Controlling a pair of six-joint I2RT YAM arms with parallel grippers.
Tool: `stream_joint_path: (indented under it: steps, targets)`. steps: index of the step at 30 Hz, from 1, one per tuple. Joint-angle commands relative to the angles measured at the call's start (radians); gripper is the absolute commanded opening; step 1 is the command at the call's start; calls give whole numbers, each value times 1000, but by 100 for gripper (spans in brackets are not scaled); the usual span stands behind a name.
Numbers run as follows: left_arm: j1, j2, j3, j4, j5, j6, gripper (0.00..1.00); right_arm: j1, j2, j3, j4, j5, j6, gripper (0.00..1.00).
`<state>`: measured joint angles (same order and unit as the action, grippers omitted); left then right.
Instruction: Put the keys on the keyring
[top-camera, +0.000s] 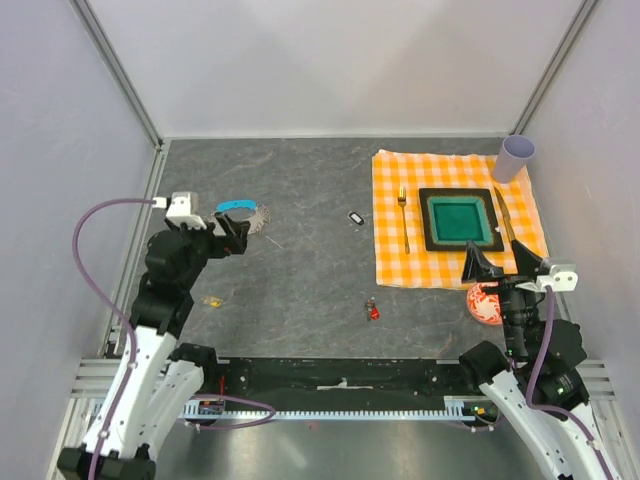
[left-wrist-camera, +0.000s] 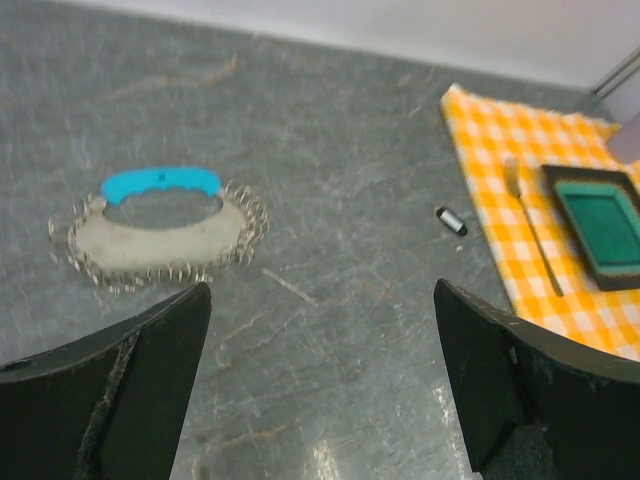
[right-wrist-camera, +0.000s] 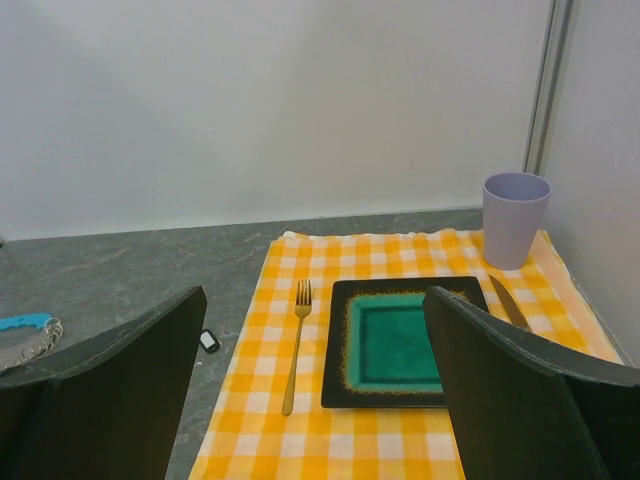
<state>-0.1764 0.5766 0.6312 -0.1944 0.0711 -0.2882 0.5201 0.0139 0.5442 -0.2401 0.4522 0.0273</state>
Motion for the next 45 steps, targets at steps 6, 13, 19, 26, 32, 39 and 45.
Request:
stream_joint_path:
  steps: [6,13,19,26,32,39,45]
  targets:
    - [11,442,149,-102,-126,-219,100,4,-9,-38,68,23,-10,98]
    - [9,727,245,-90,-315,-325,81,4,-9,-67,101,39,-7,98]
    - [9,960,332,-34,-396,-367,60,4,-9,-81,117,37,-10,98]
    - [11,1135,453,-33,-453,-368,45,4,-9,-89,128,28,-15,98]
    - [9,1227,510,-57,-485,-362,41,3,-8,-90,128,19,-20,98]
    - [11,1227,484,-71,-452,-393,37,4,-5,-93,131,17,-21,98]
    - [9,1197,441,-91,-445,-407,36,4,0,-93,137,14,-20,98]
